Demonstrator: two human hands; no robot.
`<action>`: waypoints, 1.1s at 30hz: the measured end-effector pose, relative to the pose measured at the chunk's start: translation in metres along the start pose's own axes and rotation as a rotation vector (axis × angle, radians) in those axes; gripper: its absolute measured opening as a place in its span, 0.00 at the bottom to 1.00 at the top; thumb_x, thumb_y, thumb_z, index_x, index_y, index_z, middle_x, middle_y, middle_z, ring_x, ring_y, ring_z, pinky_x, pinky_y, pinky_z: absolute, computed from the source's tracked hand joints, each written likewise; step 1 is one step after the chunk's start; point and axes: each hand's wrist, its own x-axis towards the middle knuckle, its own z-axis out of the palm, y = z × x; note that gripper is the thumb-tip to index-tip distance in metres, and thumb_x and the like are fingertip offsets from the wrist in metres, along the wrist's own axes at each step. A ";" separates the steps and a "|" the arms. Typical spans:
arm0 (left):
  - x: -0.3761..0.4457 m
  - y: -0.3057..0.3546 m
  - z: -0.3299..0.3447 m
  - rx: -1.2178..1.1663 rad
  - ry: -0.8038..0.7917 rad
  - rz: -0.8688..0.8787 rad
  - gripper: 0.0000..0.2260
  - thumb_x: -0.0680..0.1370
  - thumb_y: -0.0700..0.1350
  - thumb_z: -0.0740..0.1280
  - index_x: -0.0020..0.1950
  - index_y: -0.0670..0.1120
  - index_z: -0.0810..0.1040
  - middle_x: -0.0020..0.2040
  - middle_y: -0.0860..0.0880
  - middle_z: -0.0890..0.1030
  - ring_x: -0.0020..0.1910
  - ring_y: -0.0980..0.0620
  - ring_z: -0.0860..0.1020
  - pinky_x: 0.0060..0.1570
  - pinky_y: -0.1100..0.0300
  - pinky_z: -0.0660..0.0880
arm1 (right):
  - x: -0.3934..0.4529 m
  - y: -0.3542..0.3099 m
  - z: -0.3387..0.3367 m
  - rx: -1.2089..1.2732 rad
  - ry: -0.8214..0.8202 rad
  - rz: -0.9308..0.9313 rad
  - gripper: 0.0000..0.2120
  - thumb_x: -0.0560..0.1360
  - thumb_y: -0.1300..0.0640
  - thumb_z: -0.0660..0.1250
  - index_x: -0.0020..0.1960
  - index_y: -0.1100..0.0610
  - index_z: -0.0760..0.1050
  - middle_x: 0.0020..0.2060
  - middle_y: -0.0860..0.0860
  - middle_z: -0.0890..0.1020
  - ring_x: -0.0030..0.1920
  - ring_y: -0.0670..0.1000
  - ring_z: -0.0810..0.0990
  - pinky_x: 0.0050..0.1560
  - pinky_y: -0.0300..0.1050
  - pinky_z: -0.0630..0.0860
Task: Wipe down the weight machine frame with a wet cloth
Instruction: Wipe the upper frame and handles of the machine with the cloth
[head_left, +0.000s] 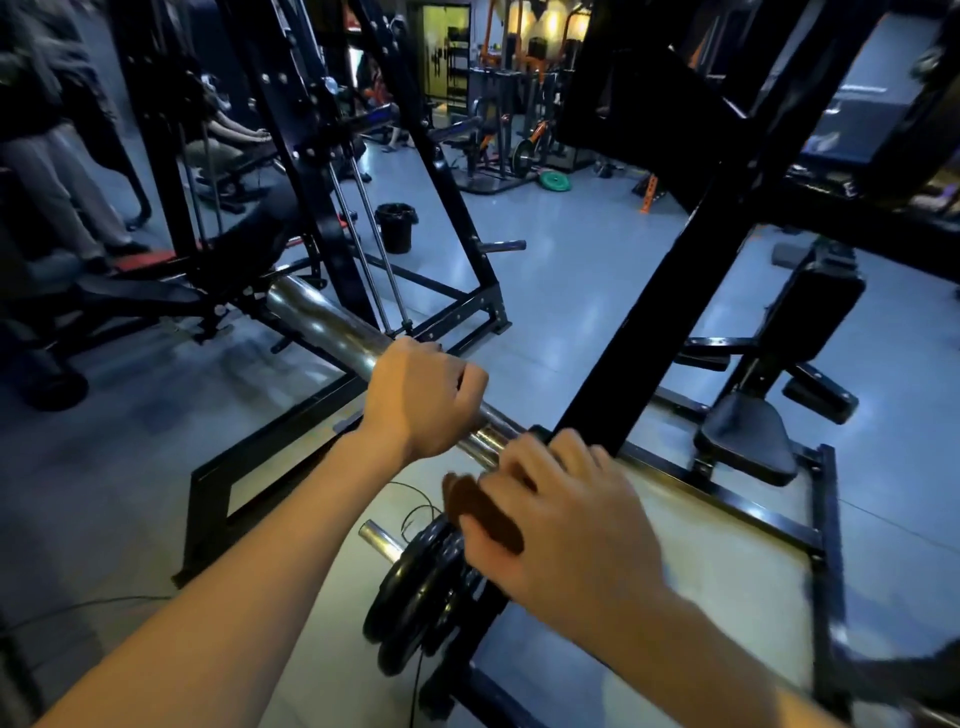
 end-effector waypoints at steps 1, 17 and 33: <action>0.001 0.000 0.000 0.001 -0.003 0.015 0.19 0.75 0.47 0.57 0.25 0.52 0.55 0.21 0.51 0.62 0.24 0.47 0.60 0.30 0.53 0.67 | -0.006 -0.007 0.006 0.001 0.002 -0.042 0.18 0.79 0.36 0.63 0.49 0.49 0.81 0.47 0.46 0.78 0.45 0.50 0.73 0.43 0.47 0.72; -0.001 0.005 -0.004 -0.027 0.033 0.115 0.18 0.76 0.51 0.53 0.27 0.51 0.54 0.22 0.53 0.57 0.23 0.51 0.55 0.32 0.50 0.73 | 0.006 0.035 0.005 0.015 0.166 -0.071 0.18 0.78 0.38 0.65 0.51 0.52 0.82 0.50 0.50 0.80 0.46 0.52 0.75 0.49 0.48 0.68; 0.003 0.006 -0.013 -0.168 -0.161 -0.044 0.25 0.79 0.55 0.50 0.24 0.49 0.68 0.23 0.53 0.68 0.24 0.52 0.66 0.35 0.59 0.62 | 0.028 0.096 -0.013 -0.006 0.186 -0.120 0.19 0.82 0.43 0.61 0.61 0.54 0.81 0.58 0.51 0.80 0.51 0.54 0.74 0.53 0.52 0.71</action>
